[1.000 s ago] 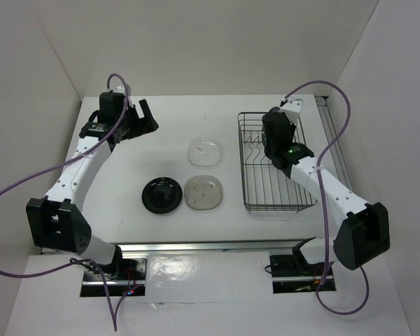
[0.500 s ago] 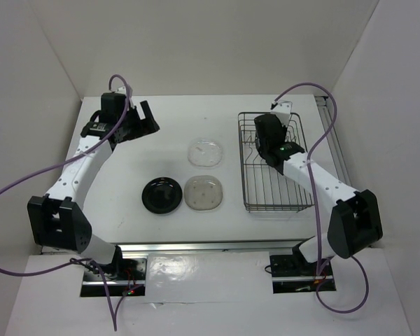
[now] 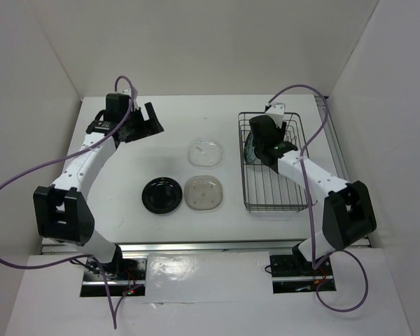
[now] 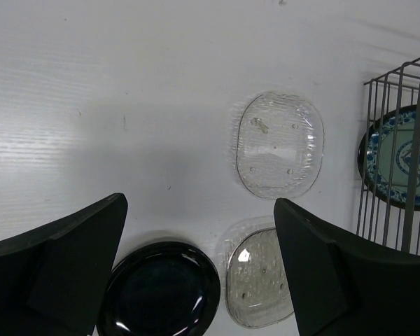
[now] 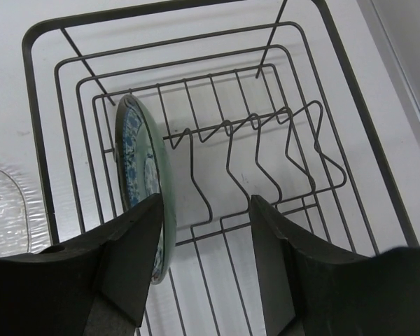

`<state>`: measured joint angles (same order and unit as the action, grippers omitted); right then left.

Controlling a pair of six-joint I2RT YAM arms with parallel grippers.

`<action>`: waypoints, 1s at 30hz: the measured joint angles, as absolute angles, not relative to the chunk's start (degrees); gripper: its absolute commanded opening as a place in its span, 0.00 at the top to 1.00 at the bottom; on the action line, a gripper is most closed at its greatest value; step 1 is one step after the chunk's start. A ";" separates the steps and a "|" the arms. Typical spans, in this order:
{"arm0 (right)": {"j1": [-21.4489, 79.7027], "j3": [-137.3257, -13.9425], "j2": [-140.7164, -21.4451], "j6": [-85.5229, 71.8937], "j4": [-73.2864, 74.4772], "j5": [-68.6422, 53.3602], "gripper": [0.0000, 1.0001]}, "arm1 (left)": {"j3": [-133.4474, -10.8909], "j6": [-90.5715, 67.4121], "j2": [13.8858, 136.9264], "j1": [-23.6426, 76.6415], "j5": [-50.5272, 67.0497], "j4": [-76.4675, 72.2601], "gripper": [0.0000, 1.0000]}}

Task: Load the plates into the dish rack

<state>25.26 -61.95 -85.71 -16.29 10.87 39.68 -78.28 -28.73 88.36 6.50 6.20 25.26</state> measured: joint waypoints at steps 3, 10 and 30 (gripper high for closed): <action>25.26 -61.95 -86.63 -16.25 10.48 39.66 0.27 | -78.11 -28.71 91.29 6.68 8.43 22.85 0.02; 25.26 -62.13 -86.98 -15.94 10.37 39.62 0.00 | -78.02 -28.71 101.84 9.69 13.69 17.06 0.06; 27.14 -62.33 -78.32 -15.79 10.41 36.23 0.00 | -86.87 -28.36 118.13 16.56 15.33 15.70 0.35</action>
